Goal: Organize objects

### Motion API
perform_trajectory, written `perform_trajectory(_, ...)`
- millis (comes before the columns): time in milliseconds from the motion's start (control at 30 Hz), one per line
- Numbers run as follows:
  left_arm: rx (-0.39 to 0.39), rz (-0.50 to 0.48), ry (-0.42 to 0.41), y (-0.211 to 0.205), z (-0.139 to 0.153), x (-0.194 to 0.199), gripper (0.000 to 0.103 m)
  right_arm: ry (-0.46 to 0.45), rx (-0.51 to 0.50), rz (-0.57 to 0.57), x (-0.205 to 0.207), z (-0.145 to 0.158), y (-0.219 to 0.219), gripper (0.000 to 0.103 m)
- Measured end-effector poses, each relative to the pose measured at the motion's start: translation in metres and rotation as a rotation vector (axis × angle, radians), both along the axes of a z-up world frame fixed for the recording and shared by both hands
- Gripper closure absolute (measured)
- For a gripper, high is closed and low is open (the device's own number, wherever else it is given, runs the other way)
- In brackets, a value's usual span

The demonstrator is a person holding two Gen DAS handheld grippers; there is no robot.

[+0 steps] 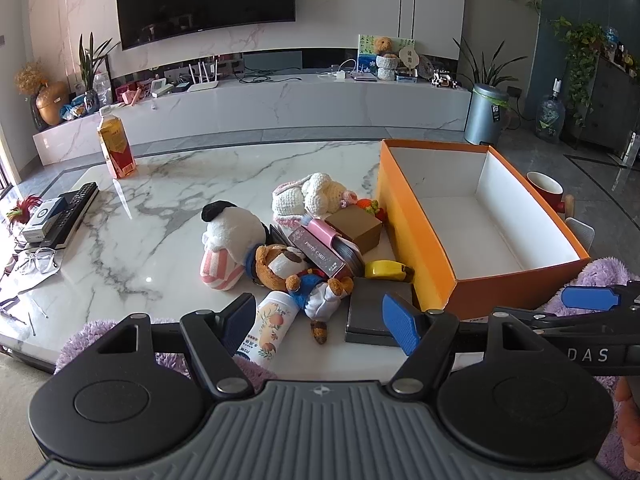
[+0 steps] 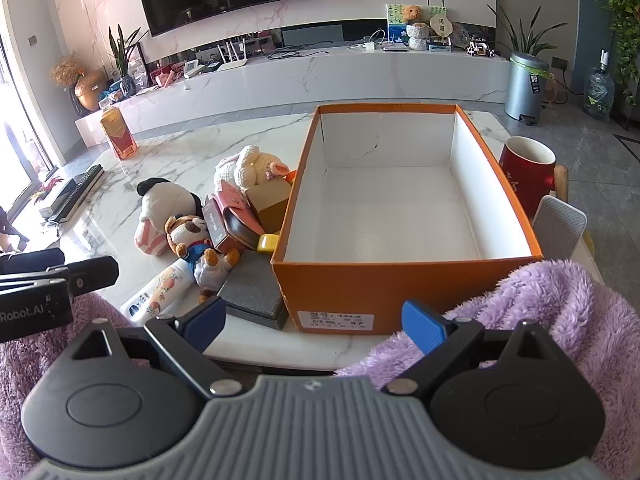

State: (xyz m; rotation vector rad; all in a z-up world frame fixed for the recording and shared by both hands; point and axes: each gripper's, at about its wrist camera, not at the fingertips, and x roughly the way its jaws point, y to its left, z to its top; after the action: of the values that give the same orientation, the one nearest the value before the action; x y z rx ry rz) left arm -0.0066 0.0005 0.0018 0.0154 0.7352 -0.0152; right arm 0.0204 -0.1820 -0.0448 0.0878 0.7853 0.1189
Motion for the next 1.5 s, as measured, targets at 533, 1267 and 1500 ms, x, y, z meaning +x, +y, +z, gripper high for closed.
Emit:
perform_trajectory(533, -0.05, -0.064, 0.046, 0.014, -0.008, 0.01, 0.03, 0.035, 0.001, 0.079, 0.013, -0.007, 0.018, 0.02)
perform_trajectory(1267, -0.192, -0.094, 0.164, 0.066, -0.039, 0.095, 0.072, 0.092, -0.052, 0.33, 0.105, -0.02, 0.094, 0.081)
perform_trajectory(1500, -0.277, -0.094, 0.199, 0.076, -0.054, 0.149, 0.082, 0.109, -0.108, 0.352, 0.165, -0.027, 0.103, 0.085)
